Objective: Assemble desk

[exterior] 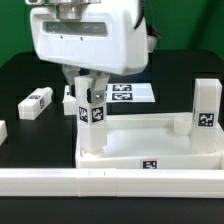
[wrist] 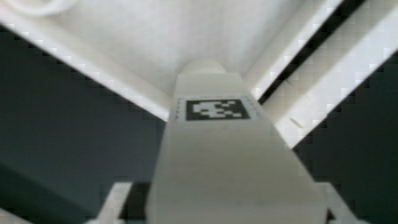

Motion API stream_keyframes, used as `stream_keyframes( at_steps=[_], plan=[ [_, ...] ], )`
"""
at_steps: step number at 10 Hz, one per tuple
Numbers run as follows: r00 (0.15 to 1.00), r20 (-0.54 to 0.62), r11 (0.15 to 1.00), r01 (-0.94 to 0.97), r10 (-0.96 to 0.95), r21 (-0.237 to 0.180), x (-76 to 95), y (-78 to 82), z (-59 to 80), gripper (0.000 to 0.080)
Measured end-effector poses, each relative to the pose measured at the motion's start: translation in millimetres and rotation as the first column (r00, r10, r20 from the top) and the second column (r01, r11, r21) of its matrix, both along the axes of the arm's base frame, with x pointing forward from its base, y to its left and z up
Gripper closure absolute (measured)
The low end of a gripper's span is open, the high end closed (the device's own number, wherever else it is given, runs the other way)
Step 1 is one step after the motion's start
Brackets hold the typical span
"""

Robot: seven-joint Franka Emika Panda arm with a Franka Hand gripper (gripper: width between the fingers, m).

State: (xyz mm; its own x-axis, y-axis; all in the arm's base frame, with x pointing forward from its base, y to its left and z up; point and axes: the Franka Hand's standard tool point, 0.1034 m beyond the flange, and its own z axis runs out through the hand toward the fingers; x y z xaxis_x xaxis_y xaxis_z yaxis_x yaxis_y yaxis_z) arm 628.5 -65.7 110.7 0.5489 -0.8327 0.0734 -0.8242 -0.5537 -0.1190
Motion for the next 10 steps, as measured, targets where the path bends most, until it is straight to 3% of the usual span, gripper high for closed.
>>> stream_keyframes(
  at_steps=[3, 4, 6, 7, 8, 10],
  plan=[
    [0.974, -0.003, 0.973, 0.227, -0.228, 0.048, 0.7, 1.6, 0.0, 0.0509],
    [0.981, -0.001, 0.98, 0.195, -0.195, 0.043, 0.8, 1.6, 0.1, 0.0509],
    [0.993, -0.002, 0.993, 0.116, -0.116, 0.036, 0.5, 3.1, -0.4, 0.0273],
    [0.996, -0.002, 0.995, 0.092, -0.092, 0.033, 1.0, 5.0, 0.0, 0.0273],
    [1.0, 0.0, 1.0, -0.023, 0.023, 0.015, 1.4, 7.4, 0.2, 0.0176],
    [0.977, 0.0, 0.977, -0.214, 0.214, -0.014, 1.8, 10.8, 0.0, 0.0158]
  ],
)
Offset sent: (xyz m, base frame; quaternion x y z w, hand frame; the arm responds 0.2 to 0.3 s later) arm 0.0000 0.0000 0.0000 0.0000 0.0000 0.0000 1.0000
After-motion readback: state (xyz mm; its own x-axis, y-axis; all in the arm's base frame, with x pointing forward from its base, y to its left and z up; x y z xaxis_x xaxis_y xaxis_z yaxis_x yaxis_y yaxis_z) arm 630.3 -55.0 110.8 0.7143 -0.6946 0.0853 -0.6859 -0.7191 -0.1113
